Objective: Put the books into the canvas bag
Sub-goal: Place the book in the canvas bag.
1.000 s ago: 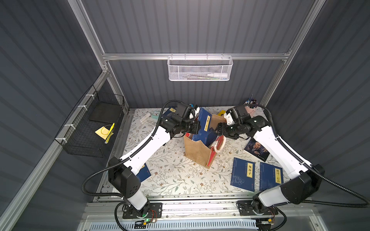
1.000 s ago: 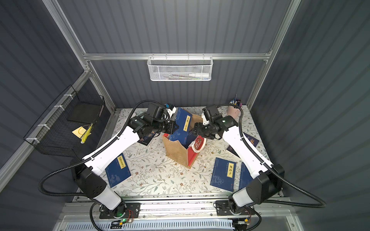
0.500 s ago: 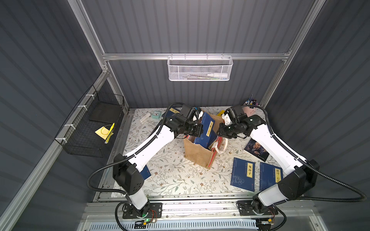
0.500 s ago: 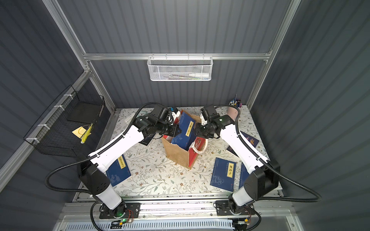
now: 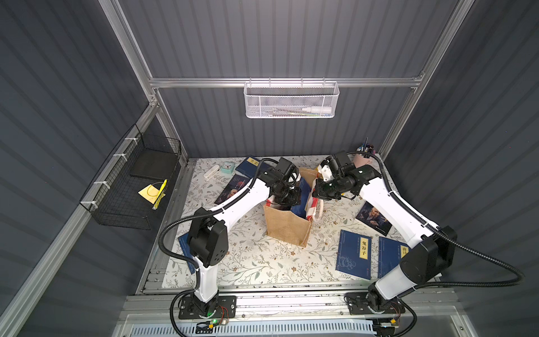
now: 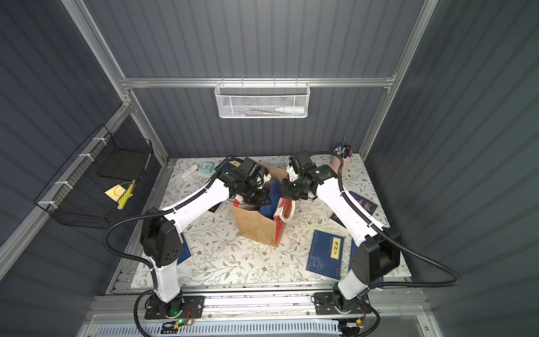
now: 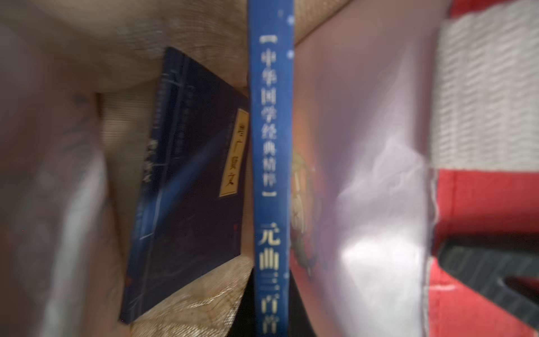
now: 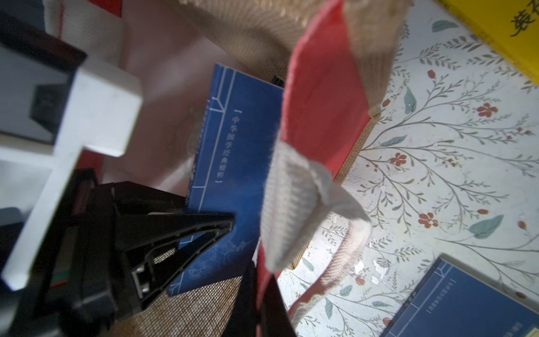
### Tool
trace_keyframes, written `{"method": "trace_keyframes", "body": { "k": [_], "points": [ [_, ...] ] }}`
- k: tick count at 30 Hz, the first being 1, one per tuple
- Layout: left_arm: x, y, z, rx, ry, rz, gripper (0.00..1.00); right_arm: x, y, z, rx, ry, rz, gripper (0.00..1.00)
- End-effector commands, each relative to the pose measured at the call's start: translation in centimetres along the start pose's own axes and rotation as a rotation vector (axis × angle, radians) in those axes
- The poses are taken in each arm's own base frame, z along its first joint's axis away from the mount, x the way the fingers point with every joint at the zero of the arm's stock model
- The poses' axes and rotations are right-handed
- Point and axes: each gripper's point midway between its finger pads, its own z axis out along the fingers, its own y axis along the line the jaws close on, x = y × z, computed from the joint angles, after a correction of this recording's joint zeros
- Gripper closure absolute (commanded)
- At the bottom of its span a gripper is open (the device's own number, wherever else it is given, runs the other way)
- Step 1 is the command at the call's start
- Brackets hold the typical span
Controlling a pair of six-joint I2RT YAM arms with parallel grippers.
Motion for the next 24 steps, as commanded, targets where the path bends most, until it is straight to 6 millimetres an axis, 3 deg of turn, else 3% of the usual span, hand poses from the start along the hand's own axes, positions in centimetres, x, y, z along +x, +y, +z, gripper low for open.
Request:
{"method": "trace_keyframes", "body": {
  "k": [1,4,7,10,12,15,24],
  "points": [
    [0.2,-0.2,1.8,0.037,0.047,-0.038,0.95,-0.4,1.0,-0.3,-0.029,-0.004,-0.040,0.98],
    [1.0,3.5,3.4,-0.077,0.070,-0.099,0.95,-0.5,0.8,-0.3,-0.019,-0.005,-0.051,0.97],
    [1.4,6.2,3.5,-0.167,0.052,-0.128,0.93,-0.6,0.4,-0.3,-0.002,-0.003,-0.062,0.97],
    [1.5,7.4,3.1,-0.211,0.041,-0.140,0.78,-0.8,0.2,-0.2,0.004,-0.004,-0.069,0.97],
    [1.2,7.6,2.4,-0.236,0.030,-0.133,0.63,-0.8,0.1,-0.2,0.005,-0.001,-0.072,0.97],
    [0.3,7.2,0.9,-0.258,-0.006,-0.111,0.53,-1.2,0.1,-0.2,0.004,-0.006,-0.078,0.97],
    [-4.1,4.4,-7.1,-0.302,-0.235,0.013,0.45,-2.1,0.4,0.2,-0.004,-0.008,-0.103,0.97]
  ]
}}
